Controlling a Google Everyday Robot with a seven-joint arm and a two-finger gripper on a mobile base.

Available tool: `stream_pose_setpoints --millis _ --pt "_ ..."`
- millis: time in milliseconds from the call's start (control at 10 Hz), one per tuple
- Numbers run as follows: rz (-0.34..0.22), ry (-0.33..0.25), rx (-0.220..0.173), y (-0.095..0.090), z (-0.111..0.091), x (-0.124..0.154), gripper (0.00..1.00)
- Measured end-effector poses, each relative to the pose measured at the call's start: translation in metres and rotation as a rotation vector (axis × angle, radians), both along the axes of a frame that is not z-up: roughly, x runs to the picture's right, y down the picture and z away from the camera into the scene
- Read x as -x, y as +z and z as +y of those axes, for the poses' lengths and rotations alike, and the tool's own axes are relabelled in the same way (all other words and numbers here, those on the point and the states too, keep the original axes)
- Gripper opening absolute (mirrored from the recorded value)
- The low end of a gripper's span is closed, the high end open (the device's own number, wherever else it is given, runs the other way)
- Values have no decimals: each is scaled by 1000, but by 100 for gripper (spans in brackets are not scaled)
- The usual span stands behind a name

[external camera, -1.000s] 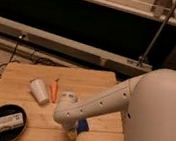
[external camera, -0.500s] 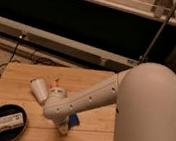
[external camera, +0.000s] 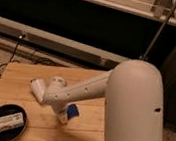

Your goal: Wipe the white sponge on the table

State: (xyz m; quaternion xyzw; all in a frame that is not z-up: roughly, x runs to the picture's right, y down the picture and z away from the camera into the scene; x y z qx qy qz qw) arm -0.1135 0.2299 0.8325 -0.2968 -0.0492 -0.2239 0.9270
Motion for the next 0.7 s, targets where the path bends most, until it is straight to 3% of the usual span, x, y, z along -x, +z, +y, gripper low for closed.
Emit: stream_pose_setpoints --millis 700 --pt "29 72 0 43 -58 17 51"
